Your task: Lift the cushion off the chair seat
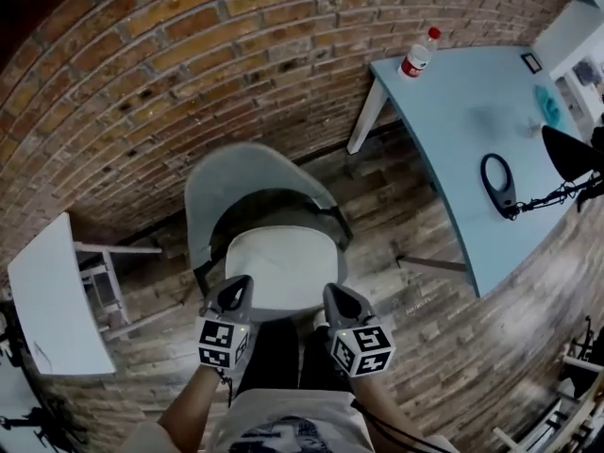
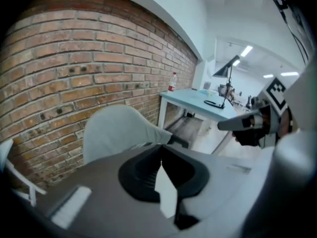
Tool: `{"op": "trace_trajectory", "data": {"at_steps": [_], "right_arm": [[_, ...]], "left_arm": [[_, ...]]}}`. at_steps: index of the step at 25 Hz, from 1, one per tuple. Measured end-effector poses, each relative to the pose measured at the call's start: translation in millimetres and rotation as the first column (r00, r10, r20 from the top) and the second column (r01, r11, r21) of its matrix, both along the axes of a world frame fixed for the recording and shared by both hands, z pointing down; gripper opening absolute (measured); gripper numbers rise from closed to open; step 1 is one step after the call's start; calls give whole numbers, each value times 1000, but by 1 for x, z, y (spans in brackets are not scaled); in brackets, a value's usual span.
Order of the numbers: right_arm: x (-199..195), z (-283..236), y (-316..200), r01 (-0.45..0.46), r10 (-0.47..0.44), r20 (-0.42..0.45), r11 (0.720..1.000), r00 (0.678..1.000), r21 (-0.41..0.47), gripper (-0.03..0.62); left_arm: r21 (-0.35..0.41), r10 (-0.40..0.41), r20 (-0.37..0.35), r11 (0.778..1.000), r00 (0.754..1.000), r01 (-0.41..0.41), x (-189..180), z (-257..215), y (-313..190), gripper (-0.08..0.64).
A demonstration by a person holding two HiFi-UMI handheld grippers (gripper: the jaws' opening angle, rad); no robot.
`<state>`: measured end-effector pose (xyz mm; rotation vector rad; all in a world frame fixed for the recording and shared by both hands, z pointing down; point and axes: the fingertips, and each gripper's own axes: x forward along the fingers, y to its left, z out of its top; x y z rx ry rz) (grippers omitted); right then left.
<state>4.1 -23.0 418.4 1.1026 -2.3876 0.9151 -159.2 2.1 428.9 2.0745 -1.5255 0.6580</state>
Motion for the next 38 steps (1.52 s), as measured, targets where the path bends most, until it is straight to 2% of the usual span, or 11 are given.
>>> {"op": "trace_trajectory", "data": {"at_steps": [10,15,21,25,28,29,30,31,32,35,38], "right_arm": [[-8,102,-24,-152,148,-61,985,987,-76,-2],[-13,150,-22,-212,205,-71,973,976,-97,-2],[-15,213,-20,-233,223,-76,960,972,-153,-2],[-11,258,-14,-266,251,-98,941,963,-207,0],[-6,284,-6,-273,248,-132,933,960,-235,2],[-2,291,-4,-279,250,-143,928,958,-247,22],[2,298,-2,-286,253,-153,923,955,-258,102],[4,304,-1,-292,256,-163,918,953,-267,115],[5,310,0,-299,260,-171,914,950,-274,123],[12,327,3,-334,288,-190,898,939,-288,215],[20,344,5,-373,320,-212,877,924,-304,358]], "left_arm": [[-90,154,-14,984,988,-155,-18,107,-41,-8],[-144,215,-13,966,977,-214,-25,164,-40,-8],[-192,289,-28,938,957,-289,-33,223,-49,-5],[-226,308,-55,923,950,-312,-40,268,-54,43],[-247,337,-53,908,940,-339,-41,296,-55,125],[-251,351,-56,901,935,-354,-40,304,-55,169],[-256,362,-61,895,930,-365,-39,312,-56,196],[-264,362,-68,892,930,-367,-41,319,-57,212],[-279,352,-81,890,933,-360,-45,325,-58,233],[-360,291,-132,877,948,-319,-55,347,-56,324],[-403,261,-140,866,955,-295,-63,365,-55,396]]}}
